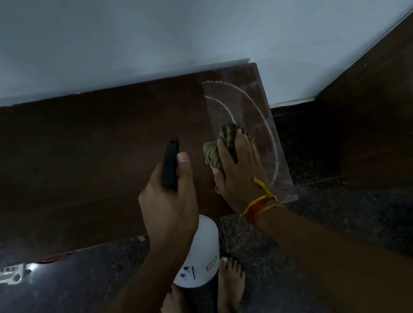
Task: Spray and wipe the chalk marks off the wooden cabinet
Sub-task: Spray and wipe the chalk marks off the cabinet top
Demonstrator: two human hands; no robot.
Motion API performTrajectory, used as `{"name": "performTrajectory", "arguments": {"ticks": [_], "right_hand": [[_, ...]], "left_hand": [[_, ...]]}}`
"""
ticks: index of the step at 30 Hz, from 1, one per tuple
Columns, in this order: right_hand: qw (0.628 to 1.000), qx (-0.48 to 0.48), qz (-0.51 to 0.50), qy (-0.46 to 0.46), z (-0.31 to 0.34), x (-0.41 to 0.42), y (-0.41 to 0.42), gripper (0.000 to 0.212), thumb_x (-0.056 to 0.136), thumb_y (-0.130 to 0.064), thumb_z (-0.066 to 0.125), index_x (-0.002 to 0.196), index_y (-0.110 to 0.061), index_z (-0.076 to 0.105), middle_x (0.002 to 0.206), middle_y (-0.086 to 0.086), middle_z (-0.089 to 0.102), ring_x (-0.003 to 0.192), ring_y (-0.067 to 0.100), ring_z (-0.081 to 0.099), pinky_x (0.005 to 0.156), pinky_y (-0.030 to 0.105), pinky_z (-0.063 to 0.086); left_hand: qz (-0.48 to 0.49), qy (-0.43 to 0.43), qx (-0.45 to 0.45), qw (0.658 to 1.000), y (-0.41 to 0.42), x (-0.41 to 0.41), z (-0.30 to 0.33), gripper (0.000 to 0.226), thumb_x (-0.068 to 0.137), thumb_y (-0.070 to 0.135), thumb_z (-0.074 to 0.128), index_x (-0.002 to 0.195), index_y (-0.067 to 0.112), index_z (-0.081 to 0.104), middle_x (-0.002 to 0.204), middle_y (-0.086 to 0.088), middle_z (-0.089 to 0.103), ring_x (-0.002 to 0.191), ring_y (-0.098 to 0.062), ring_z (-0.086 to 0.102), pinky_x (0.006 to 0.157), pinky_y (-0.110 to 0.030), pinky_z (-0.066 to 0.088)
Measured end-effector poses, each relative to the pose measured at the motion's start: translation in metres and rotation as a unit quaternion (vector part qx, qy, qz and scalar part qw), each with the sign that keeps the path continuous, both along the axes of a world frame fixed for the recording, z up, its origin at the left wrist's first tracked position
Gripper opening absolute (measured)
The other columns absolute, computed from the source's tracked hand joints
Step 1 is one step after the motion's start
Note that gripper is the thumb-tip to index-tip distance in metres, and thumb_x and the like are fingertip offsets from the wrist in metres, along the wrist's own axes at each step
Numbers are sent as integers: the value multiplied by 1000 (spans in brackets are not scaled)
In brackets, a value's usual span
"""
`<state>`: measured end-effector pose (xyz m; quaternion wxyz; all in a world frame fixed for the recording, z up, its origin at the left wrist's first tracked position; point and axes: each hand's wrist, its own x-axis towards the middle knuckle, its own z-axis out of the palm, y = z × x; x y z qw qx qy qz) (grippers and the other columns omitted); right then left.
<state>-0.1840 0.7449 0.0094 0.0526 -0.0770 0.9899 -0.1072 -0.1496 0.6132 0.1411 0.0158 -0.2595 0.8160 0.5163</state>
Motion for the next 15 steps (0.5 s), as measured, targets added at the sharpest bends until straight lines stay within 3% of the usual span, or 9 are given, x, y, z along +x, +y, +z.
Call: {"name": "performTrajectory", "arguments": {"ticks": [7,15], "right_hand": [[1000,0,21,-3,1,23,10,61,93,-40,36,146,-12,31,152,28,21,140,43,21,114,53,17],[1000,-5,17,4,1,-31,2,63,89,-39,32,145,-12,32,152,28,21,141,42,20,115,51,15]], "left_hand": [[1,-1,1,1000,5,-19,-5,34,93,51,45,76,23,55,70,-18,61,61,-39,63,57,-55,56],[-17,15,-14,1000,7,-36,-4,23,97,45,46,76,36,50,63,-9,57,60,-39,64,56,-57,55]]}}
